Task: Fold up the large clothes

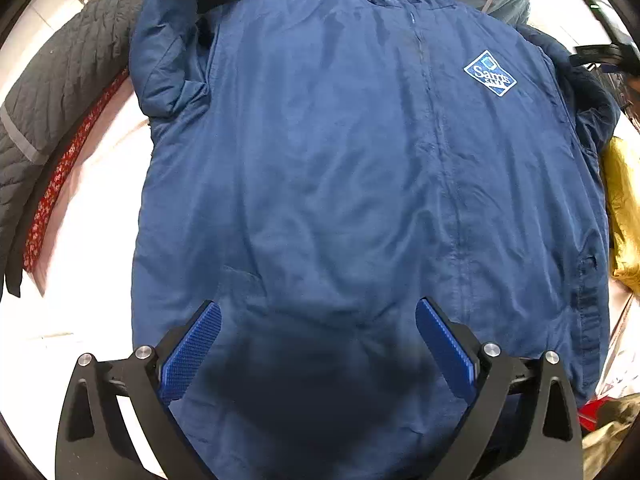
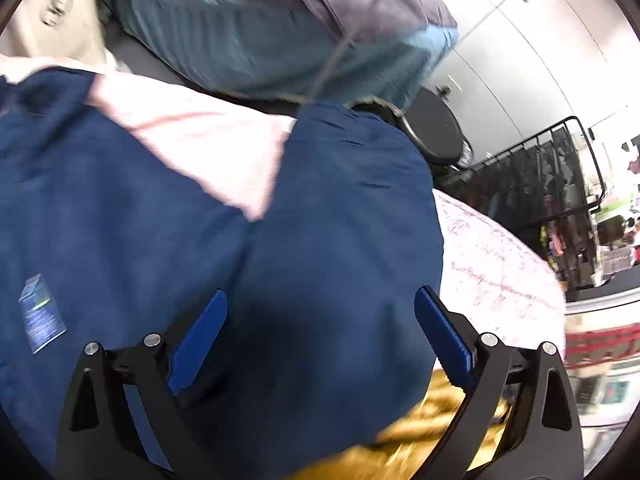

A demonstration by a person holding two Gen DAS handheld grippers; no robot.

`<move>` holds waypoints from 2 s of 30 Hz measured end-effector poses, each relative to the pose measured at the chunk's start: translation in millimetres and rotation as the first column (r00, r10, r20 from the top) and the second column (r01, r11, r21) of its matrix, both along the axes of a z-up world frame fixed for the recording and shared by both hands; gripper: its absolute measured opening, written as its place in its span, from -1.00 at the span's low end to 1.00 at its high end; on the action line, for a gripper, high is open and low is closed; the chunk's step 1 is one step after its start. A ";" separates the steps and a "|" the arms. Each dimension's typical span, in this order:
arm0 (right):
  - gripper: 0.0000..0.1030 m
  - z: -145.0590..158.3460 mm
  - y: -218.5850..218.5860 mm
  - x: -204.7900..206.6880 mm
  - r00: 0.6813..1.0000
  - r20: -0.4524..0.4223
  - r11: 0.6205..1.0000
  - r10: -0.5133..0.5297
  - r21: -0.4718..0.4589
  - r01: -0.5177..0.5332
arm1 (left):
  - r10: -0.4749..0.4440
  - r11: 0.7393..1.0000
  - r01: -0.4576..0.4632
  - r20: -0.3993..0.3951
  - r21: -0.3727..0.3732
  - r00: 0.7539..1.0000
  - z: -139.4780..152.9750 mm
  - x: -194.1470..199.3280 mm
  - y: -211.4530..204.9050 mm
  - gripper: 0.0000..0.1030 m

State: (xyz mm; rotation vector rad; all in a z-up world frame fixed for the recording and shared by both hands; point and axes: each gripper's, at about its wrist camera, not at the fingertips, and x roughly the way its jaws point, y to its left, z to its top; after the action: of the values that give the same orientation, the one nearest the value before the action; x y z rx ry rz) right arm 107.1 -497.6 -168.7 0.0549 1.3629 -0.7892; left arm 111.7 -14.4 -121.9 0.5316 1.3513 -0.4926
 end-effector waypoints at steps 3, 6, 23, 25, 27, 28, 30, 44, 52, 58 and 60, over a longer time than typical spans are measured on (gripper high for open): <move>0.57 -33.6 -25.9 0.5 0.997 -0.071 0.997 -0.035 0.062 0.039 | 0.004 1.000 -0.003 -0.013 0.018 1.000 -4.5 -5.2 1.1 0.85; 0.13 -39.1 -39.2 -19.1 0.996 -0.005 0.984 -0.090 0.155 0.090 | 0.006 0.999 -0.005 -0.017 0.041 1.000 -6.0 -11.7 1.2 0.85; -0.71 43.1 -61.3 -152.0 0.813 0.416 0.869 -0.408 0.450 0.206 | -0.095 0.995 0.095 0.010 -0.020 0.995 20.0 -28.1 -39.3 0.85; -0.71 55.6 -44.0 -134.5 0.821 0.443 0.888 -0.361 0.433 0.157 | -0.101 0.994 0.101 0.012 -0.031 0.995 20.4 -25.5 -40.9 0.85; -0.71 75.2 -18.2 -110.1 0.823 0.486 0.906 -0.295 0.415 0.081 | -0.110 0.993 0.111 0.020 -0.047 0.994 22.2 -21.0 -41.7 0.85; -0.71 82.0 -8.5 -100.4 0.821 0.503 0.911 -0.269 0.409 0.048 | -0.116 0.992 0.117 0.030 -0.053 0.993 23.6 -18.6 -41.7 0.85; -0.71 103.4 27.5 -67.5 0.814 0.554 0.922 -0.175 0.382 -0.062 | -0.134 0.988 0.138 0.068 -0.065 0.989 30.2 -12.5 -41.3 0.85; -0.58 -2.2 245.5 11.2 0.905 0.291 0.862 0.311 0.314 -0.398 | -0.085 0.992 0.100 0.179 -0.075 0.980 40.5 64.1 9.2 0.86; 0.60 -36.8 299.3 -10.1 0.890 0.099 0.884 0.445 0.106 -0.454 | -0.121 0.983 0.132 0.093 -0.126 0.988 28.3 89.8 2.8 0.86; 0.63 1.8 288.9 -31.2 0.924 0.217 0.920 0.315 0.170 -0.354 | -0.153 0.974 0.169 0.111 -0.153 0.982 31.2 113.6 -23.2 0.86; 0.63 15.5 279.4 -47.6 0.936 0.262 0.939 0.236 0.184 -0.289 | -0.150 0.973 0.165 0.104 -0.162 0.983 29.4 122.5 -30.1 0.86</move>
State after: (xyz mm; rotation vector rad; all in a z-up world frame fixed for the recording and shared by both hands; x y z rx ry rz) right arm 59.4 -218.3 -153.2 0.1324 1.1941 -0.3884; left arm 234.2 -44.5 -92.5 0.5166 1.1722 -0.6993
